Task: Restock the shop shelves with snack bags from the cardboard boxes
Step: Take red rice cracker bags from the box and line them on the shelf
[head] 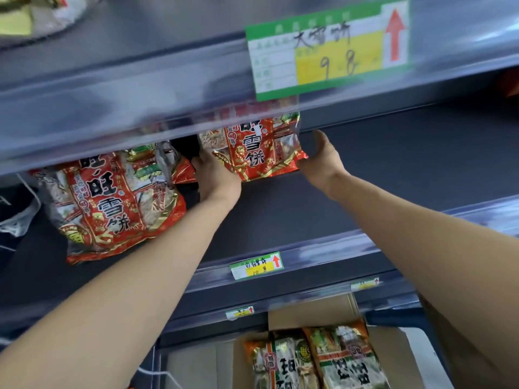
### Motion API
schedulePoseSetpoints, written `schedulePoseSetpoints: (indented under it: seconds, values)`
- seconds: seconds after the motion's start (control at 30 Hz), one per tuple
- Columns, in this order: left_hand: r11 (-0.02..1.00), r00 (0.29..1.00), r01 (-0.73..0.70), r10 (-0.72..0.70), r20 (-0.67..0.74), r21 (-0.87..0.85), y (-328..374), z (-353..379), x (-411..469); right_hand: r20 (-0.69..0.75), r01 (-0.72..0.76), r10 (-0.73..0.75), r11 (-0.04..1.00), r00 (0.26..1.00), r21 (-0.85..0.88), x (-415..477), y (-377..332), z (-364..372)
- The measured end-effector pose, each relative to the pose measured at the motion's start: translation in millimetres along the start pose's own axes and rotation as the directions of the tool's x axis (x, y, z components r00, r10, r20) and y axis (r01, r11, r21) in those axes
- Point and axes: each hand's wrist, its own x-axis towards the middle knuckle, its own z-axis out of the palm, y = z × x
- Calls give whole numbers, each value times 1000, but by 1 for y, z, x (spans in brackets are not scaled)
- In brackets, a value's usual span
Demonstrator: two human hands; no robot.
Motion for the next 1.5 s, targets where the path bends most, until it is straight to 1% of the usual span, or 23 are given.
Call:
schedulePoseSetpoints:
  seconds: [0.07,0.13,0.2,0.27,0.33,0.4,0.5,0.57,0.67,0.73,0.77,0.83,0.9,0.93,1.0,1.07,1.13,1.2,1.3,1.33,1.4,1.47,1.5]
  values:
    - [995,993,-101,100,61,11,10,5,-27,-51,9,-10,1000,999,-13,-12,10,-25]
    - [984,967,-175,175,186,-16,29,13,-60,-96,5,-8,1000,995,-24,-31,19,-57]
    - [966,915,-253,258,311,-57,53,27,-98,-149,-1,0,1000,989,-10,-56,30,-95]
    - [935,847,-339,350,399,-101,82,45,-139,-203,-7,6,1000,979,-6,-84,45,-139]
    - [887,744,-443,446,498,-133,112,69,-182,-289,-49,33,998,957,-47,-113,68,-189]
    - [825,602,-534,524,603,-184,142,98,-229,-380,-145,107,987,919,-74,-146,99,-242]
    - [776,403,-568,553,729,-274,181,145,-295,-495,-293,230,955,838,-51,-197,149,-313]
    - [765,322,-584,526,787,-272,199,177,-334,-531,-400,329,916,781,-21,-228,182,-351]
    - [758,261,-615,454,852,-216,211,227,-378,-511,-548,488,836,708,39,-265,229,-389]
    - [757,251,-638,382,889,-145,211,256,-398,-472,-625,583,776,662,81,-281,259,-401]
    - [761,264,-642,337,904,-96,210,270,-406,-448,-655,622,749,643,100,-286,273,-405]
    - [809,335,-587,225,915,16,207,298,-416,-387,-705,691,697,611,132,-292,299,-409]
    - [907,412,-406,74,908,111,206,324,-421,-326,-746,748,646,578,161,-292,319,-410]
    - [940,430,-307,-3,903,149,206,335,-421,-297,-758,773,624,561,191,-290,328,-410]
    - [969,446,-131,-133,885,212,208,356,-418,-252,-767,803,592,539,246,-285,342,-412]
    - [965,434,35,-248,866,259,209,371,-416,-219,-768,814,580,537,273,-276,353,-414]
    - [952,415,89,-301,858,292,205,386,-414,-193,-757,809,588,555,285,-265,363,-419]
    - [943,425,109,-329,843,314,200,399,-417,-172,-740,788,614,591,276,-253,374,-424]
    - [929,448,215,-368,815,302,193,414,-419,-155,-740,769,638,620,212,-235,392,-431]
    - [928,457,245,-366,811,281,191,418,-419,-137,-743,771,636,622,210,-230,399,-431]
    - [928,474,279,-356,805,245,186,426,-420,-103,-739,783,615,614,273,-223,411,-431]
    - [923,512,305,-367,776,235,180,430,-420,-99,-733,794,595,600,328,-219,418,-432]
    - [915,516,328,-381,767,234,178,430,-419,-97,-736,801,584,590,342,-217,419,-433]
